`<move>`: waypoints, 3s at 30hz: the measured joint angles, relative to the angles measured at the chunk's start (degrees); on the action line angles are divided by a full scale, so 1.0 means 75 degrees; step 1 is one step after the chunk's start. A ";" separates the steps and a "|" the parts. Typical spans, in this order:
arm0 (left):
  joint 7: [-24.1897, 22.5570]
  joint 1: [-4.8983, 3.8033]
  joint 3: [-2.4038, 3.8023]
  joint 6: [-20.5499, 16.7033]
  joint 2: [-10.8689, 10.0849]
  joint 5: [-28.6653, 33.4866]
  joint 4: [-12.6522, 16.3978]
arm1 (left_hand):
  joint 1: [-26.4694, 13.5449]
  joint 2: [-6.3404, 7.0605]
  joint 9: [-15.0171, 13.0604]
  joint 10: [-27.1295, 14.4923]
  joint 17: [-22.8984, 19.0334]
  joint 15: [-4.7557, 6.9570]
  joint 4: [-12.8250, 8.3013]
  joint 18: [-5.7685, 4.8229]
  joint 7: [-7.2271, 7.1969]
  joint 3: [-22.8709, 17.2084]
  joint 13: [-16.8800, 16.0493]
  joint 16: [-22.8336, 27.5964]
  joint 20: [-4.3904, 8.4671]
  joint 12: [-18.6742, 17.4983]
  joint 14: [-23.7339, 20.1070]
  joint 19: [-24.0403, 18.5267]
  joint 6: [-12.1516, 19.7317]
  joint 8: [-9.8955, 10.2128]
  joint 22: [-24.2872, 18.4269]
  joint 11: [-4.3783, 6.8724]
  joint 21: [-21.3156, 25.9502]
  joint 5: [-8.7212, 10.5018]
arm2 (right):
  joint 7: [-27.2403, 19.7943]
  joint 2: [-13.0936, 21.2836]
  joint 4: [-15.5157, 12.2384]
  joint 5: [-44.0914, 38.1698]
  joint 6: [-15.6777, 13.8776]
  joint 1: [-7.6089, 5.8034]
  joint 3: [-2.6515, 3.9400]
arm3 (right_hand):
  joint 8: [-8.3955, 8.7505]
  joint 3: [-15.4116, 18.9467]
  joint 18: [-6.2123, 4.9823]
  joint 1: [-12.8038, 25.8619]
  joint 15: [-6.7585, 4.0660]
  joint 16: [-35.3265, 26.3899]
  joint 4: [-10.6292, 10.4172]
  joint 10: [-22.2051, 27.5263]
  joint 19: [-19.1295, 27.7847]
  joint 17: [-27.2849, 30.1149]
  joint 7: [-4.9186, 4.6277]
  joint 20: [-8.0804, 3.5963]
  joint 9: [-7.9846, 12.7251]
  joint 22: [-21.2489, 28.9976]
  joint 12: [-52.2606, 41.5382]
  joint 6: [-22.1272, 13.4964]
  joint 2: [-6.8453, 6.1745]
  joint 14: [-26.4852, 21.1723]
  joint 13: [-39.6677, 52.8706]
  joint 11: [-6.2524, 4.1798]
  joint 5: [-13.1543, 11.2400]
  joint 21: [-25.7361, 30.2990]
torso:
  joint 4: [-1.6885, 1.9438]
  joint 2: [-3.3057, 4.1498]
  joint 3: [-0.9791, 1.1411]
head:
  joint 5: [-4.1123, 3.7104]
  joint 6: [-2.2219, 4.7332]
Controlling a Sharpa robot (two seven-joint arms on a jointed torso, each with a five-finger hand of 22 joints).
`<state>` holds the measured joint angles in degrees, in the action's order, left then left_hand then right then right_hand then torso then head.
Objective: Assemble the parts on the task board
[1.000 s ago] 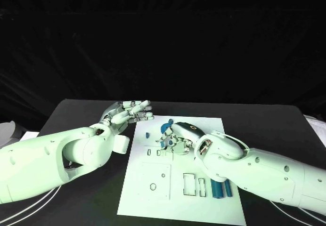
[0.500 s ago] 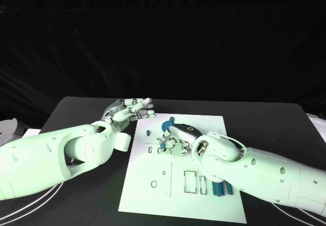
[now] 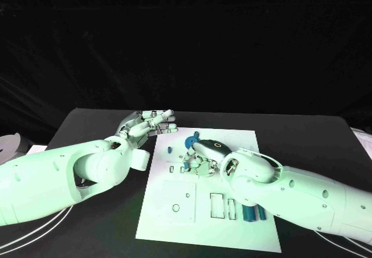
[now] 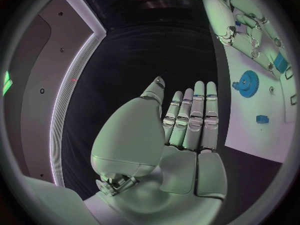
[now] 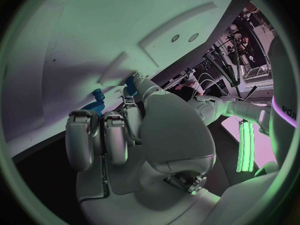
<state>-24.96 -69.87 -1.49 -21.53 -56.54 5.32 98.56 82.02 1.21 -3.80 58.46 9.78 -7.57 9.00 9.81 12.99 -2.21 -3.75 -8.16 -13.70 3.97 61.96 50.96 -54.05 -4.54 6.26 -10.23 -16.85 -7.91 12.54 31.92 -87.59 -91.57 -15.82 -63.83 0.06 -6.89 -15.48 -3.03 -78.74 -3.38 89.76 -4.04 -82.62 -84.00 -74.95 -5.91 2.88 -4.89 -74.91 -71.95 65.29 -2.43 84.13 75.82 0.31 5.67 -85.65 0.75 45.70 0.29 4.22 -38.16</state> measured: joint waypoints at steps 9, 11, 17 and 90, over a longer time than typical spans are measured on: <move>0.0000 0.0000 0.0000 0.0001 -0.0009 0.0002 -0.0003 | 0.0000 0.0000 0.0000 0.0000 -0.0001 0.0000 0.0000 0.0000 0.0000 0.0000 0.0000 0.0000 0.0000 0.0000 0.0000 0.0000 0.0000 0.0000 0.0000 0.0000 0.0000 0.0000 | 0.0062 0.0069 -0.0122 -0.0087 0.0144 0.0006 0.0011 | 0.0000 0.0020 0.0000 0.0017 0.0000 0.0000 0.0000 0.0009 0.0000 0.0001 0.0000 0.0000 -0.0001 0.0000 0.0002 0.0000 -0.0012 0.0000 0.0213 0.0009 0.0042 0.0032 | -0.0004 0.0000 0.0000 | 0.0005 -0.0032; 0.0000 0.0000 0.0000 0.0001 -0.0009 0.0003 -0.0003 | 0.0000 0.0000 0.0000 0.0000 -0.0001 0.0000 0.0000 0.0000 0.0000 0.0000 0.0000 0.0000 0.0000 0.0000 0.0000 0.0000 0.0000 0.0000 0.0000 0.0000 0.0000 0.0000 | 0.0077 0.0077 -0.0149 -0.0102 0.0183 0.0006 0.0012 | 0.0000 0.0031 0.0000 0.0079 0.0000 0.0000 -0.0011 0.0009 0.0000 0.0001 0.0000 0.0000 -0.0001 0.0001 0.0016 0.0000 -0.0050 0.0000 0.0213 0.0010 0.0042 0.0032 | -0.0004 0.0001 -0.0001 | 0.0006 -0.0037; 0.0000 0.0000 0.0000 0.0001 -0.0010 0.0004 -0.0003 | 0.0000 0.0000 0.0000 0.0000 -0.0001 0.0000 0.0000 0.0000 0.0000 0.0000 0.0000 0.0000 0.0000 0.0000 0.0000 0.0000 0.0000 0.0000 0.0001 0.0000 0.0000 0.0000 | 0.0132 0.0090 -0.0203 -0.0143 0.0272 0.0009 0.0014 | 0.0000 0.0073 -0.0001 0.0204 0.0000 0.0000 -0.0052 0.0009 0.0000 0.0002 -0.0001 0.0000 -0.0133 0.0001 0.0132 0.0000 -0.0096 0.0000 0.0127 0.0010 0.0075 0.0044 | -0.0004 0.0003 -0.0001 | 0.0004 -0.0057; 0.4822 -0.0258 0.0008 0.1240 0.0298 -0.3719 -0.0760 | -0.1507 0.0130 -0.0890 0.2332 0.8690 0.1426 0.0963 -0.0545 -0.1083 0.0294 -0.4860 -1.0844 0.1501 0.5446 0.2943 0.3945 -0.1321 -0.1177 0.7087 0.1375 -0.7423 0.0028 | -0.2119 0.2981 -0.1399 0.3739 -0.0649 -0.0973 0.0280 | 0.0300 0.2915 -0.0001 -0.0129 0.0315 -0.0179 -0.1482 0.0738 0.0041 0.0001 -0.0351 0.0289 0.0106 0.0000 0.0882 -0.1278 -0.0149 -0.0015 -0.0471 0.0453 0.0417 0.0466 | -0.0092 -0.0375 0.0015 | 0.0184 -0.0207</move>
<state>11.21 -71.81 -1.43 -12.23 -54.31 -22.57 92.86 70.71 2.19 -10.48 75.95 74.96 3.12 16.23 5.72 4.86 -0.01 -40.20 -89.48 -2.45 44.82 84.03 80.55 -63.95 -13.36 59.42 0.08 -72.52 -7.70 -3.35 54.28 -98.08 -63.53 -20.68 -71.13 2.16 -4.64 6.38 -3.04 -79.70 -1.02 88.42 -15.15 -77.08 -83.69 -74.94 -8.54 5.05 -4.09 -74.91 -65.33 55.70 -3.54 84.02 72.29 3.70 8.80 -82.16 0.07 42.89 0.41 5.60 -39.71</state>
